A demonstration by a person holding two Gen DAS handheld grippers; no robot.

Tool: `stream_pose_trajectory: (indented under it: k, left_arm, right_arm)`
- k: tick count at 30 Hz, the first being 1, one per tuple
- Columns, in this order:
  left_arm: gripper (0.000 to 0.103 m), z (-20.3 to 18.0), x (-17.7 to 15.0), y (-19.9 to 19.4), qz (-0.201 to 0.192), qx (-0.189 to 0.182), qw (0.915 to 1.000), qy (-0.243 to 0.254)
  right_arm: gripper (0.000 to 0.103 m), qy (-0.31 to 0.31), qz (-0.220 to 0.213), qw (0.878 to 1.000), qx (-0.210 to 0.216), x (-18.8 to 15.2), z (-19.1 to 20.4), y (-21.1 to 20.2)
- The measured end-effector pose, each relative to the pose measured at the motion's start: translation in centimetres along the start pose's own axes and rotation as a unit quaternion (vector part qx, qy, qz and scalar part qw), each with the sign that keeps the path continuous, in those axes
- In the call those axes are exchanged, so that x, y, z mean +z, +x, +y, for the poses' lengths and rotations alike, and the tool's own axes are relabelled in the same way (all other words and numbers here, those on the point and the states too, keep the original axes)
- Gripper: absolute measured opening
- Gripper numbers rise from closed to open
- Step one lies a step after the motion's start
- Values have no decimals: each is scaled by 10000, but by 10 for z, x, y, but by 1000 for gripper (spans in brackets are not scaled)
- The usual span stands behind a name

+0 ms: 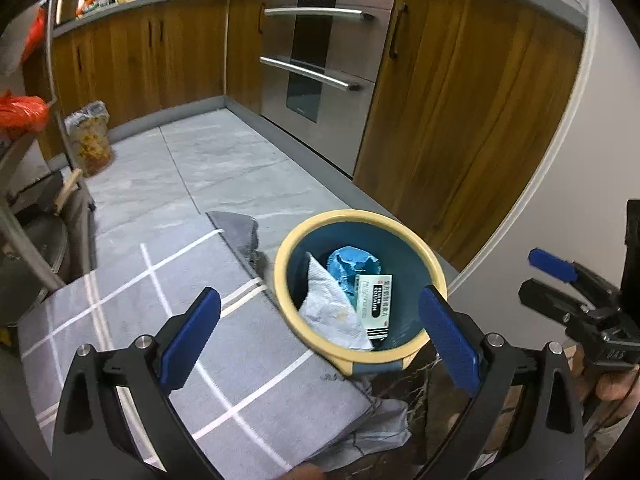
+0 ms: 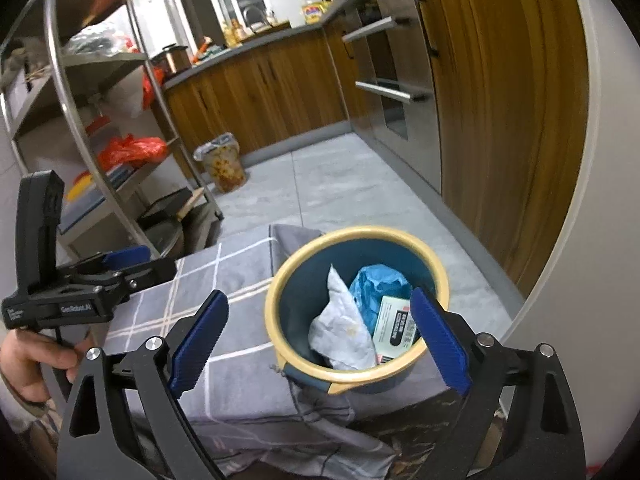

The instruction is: Collect trash

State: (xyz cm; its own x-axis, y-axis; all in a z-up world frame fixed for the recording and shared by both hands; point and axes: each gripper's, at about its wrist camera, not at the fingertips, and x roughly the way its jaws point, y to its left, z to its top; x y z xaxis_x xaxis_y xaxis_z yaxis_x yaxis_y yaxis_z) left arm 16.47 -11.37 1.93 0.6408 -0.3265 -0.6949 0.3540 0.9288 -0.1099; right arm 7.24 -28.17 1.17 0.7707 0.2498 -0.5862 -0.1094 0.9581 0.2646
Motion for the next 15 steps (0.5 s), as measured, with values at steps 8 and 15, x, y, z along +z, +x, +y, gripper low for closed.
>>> stream_pose_trajectory:
  k: [8, 15]
  left_arm:
    - [97, -7, -31, -38, -430, 355, 9984, 24]
    - [97, -18, -55, -56, -648, 481, 9967, 106]
  right_arm:
    - [95, -371, -365, 9985, -197, -19, 22, -22]
    - [96, -637, -638, 9954, -317, -34, 36, -35]
